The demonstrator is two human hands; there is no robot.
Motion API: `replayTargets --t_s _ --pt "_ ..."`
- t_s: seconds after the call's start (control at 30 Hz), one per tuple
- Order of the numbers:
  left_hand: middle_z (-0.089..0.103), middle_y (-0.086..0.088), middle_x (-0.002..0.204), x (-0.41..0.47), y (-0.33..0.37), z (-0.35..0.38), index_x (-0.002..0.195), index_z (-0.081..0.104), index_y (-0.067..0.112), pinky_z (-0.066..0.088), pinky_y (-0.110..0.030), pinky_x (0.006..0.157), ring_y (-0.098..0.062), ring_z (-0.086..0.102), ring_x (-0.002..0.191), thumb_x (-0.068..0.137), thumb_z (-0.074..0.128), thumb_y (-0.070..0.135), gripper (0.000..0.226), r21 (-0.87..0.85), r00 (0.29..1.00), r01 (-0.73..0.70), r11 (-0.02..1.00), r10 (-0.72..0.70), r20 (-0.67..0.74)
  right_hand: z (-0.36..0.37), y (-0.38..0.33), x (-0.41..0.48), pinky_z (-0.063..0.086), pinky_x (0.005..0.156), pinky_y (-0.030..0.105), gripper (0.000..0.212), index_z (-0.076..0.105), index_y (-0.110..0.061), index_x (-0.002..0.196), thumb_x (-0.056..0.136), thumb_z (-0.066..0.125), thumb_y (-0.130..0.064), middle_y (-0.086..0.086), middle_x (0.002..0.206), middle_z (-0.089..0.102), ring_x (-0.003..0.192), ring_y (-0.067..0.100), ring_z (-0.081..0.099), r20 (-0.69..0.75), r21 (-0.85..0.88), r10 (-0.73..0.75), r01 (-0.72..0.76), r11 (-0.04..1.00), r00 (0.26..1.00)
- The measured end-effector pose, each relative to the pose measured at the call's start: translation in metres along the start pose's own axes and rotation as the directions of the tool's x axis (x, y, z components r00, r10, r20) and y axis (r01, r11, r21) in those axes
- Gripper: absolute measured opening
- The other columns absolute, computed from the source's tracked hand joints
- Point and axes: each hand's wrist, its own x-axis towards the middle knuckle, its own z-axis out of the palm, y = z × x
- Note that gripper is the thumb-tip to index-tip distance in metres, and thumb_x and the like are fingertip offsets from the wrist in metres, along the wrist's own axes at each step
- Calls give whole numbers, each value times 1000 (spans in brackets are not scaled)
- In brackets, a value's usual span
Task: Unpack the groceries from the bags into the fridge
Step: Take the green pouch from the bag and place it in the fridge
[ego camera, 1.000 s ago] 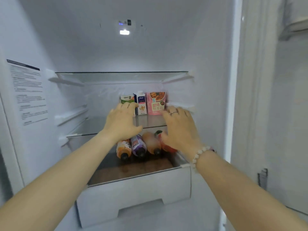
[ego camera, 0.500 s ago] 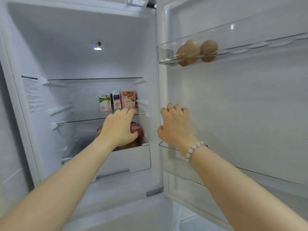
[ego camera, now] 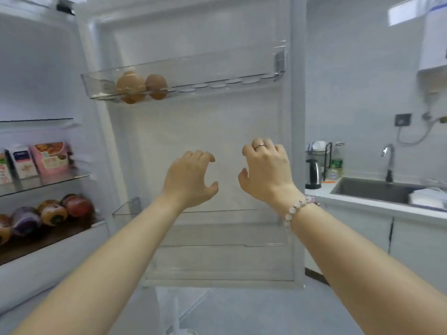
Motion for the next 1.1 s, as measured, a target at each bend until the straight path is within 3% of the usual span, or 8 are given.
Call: replayTargets --t_s 0.13,0.33,0.47,0.6,0.73,0.8,0.93,1.1 --pt "65 -5 86 22 67 23 98 64 8 48 -31 62 -30 62 76 59 78 27 46 -129 960 -276 952 267 -83 -33 63 -27 48 61 31 27 62 -7 66 43 77 -13 9 70 61 64 30 59 -17 -134 64 -66 989 998" --pt "63 -4 82 49 173 39 95 64 8 51 -28 62 -27 61 71 54 79 19 45 -269 810 -586 764 543 -222 -98 148 -80 48 62 35 27 64 -3 72 49 74 -11 14 74 62 69 33 61 53 -382 292 -251 889 955" --pt "63 -4 81 57 257 48 96 65 8 50 -29 56 -26 62 69 53 83 21 49 -387 758 -649 655 604 -248 -154 199 -129 47 60 33 23 61 -6 67 50 74 -15 10 70 60 67 31 60 34 -604 425 -320 730 905" --pt "63 -4 81 55 348 51 96 64 8 50 -30 52 -26 62 67 51 83 20 50 -491 691 -698 520 670 -272 -214 237 -176 48 62 34 25 64 -7 75 54 73 -17 9 74 62 69 29 60 7 -742 563 -373 557 826" --pt "60 -6 106 43 435 43 117 57 9 46 -31 72 -27 58 94 75 70 20 46 -587 615 -731 347 709 -346 -275 262 -221 45 76 37 25 64 -7 93 72 62 -21 8 92 62 88 27 57 -29 -844 687 -386 372 726" --pt "55 -2 119 36 474 37 128 49 13 42 -27 80 -22 53 105 83 62 25 48 -595 570 -758 267 714 -406 -304 273 -241 44 75 36 23 64 -7 90 71 62 -20 8 91 62 87 27 56 -75 -877 721 -390 282 688" --pt "49 1 126 26 542 25 133 41 18 40 -23 85 -17 48 111 89 54 30 48 -615 508 -775 145 721 -470 -350 295 -271 43 74 35 21 63 -8 89 72 62 -19 8 90 62 86 27 56 -184 -903 773 -414 111 608" --pt "50 1 124 16 616 17 132 40 18 43 -26 86 -18 50 110 89 54 26 46 -650 456 -758 44 749 -480 -385 334 -292 41 79 35 20 61 -9 95 79 55 -21 8 99 62 95 27 55 -232 -916 806 -402 8 544"
